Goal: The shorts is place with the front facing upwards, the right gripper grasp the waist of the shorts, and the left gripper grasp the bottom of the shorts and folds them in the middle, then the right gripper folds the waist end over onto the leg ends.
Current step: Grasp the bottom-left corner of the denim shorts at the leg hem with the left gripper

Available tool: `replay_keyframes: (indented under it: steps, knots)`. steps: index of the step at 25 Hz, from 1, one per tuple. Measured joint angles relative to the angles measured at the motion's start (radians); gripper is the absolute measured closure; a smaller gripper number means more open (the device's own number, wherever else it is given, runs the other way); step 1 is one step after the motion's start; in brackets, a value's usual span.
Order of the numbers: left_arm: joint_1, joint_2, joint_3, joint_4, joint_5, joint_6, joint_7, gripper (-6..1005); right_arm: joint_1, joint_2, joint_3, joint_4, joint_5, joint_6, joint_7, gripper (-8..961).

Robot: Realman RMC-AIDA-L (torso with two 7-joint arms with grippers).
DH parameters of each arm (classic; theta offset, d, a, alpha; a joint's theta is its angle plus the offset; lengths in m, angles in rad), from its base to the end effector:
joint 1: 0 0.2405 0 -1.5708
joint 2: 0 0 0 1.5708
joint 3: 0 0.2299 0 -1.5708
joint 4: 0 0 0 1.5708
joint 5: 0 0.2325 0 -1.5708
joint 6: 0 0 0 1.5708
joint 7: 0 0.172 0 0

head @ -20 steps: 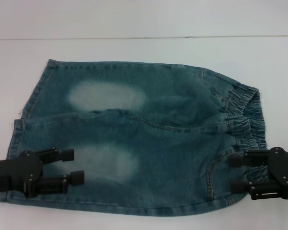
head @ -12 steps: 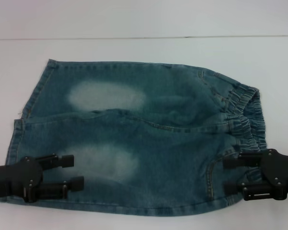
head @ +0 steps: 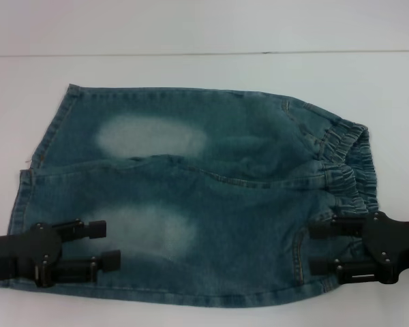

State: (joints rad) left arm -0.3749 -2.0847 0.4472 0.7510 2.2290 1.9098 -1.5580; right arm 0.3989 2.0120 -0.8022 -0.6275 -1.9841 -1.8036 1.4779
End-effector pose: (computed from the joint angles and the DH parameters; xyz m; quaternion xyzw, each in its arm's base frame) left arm -0.2892 0.2600 0.0199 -0.8997 -0.3503 -0.2577 0.0384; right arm 0.2694 0.2751 -0.0039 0.9288 -0.2794 -0.2434 0.0042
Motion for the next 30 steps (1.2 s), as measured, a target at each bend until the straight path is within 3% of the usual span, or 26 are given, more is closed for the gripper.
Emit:
replay_keyframes:
  steps: [30]
  knots:
    - [-0.002, 0.0, 0.002, 0.001, 0.0, 0.006, -0.017, 95, 0.005, 0.004, 0.002, -0.005, 0.005, -0.008, 0.008, 177]
